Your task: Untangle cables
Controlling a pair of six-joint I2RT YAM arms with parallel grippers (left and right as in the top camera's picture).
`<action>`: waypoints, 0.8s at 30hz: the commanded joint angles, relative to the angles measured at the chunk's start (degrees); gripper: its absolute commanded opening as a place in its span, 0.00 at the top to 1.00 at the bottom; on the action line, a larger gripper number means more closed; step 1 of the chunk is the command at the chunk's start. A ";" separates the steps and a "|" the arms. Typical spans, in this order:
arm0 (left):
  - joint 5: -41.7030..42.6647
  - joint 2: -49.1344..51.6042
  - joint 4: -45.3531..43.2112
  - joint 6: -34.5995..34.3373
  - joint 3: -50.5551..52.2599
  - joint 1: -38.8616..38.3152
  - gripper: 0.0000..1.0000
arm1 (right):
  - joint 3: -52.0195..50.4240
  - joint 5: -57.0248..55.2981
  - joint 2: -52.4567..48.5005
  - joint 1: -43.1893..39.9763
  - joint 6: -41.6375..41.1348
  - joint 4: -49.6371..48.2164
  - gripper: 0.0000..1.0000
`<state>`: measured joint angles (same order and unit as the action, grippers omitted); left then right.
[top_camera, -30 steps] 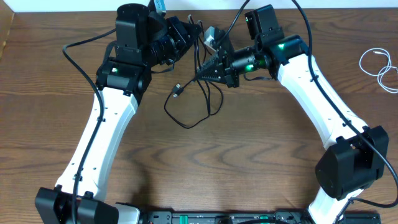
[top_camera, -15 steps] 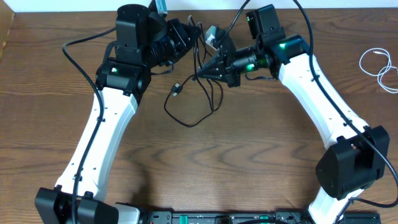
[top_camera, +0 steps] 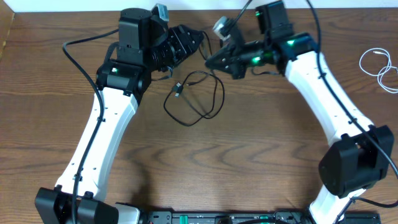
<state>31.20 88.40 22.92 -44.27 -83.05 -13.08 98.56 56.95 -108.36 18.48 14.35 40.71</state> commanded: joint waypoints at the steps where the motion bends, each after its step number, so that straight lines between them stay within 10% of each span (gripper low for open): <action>1: -4.04 -0.42 1.81 1.60 -0.76 0.13 0.45 | 0.04 -0.26 3.19 -5.09 -7.74 -0.28 0.99; 10: -5.46 -0.42 4.59 10.19 -0.55 0.13 0.44 | 0.04 -26.12 13.38 -17.53 -21.07 5.42 0.99; 24: -12.46 -0.39 11.56 16.22 0.35 0.13 0.44 | 3.98 -28.30 32.15 -41.42 -38.51 2.67 0.99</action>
<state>20.36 88.40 34.17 -31.20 -83.00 -13.08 101.03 29.19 -79.40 -19.79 -18.02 43.83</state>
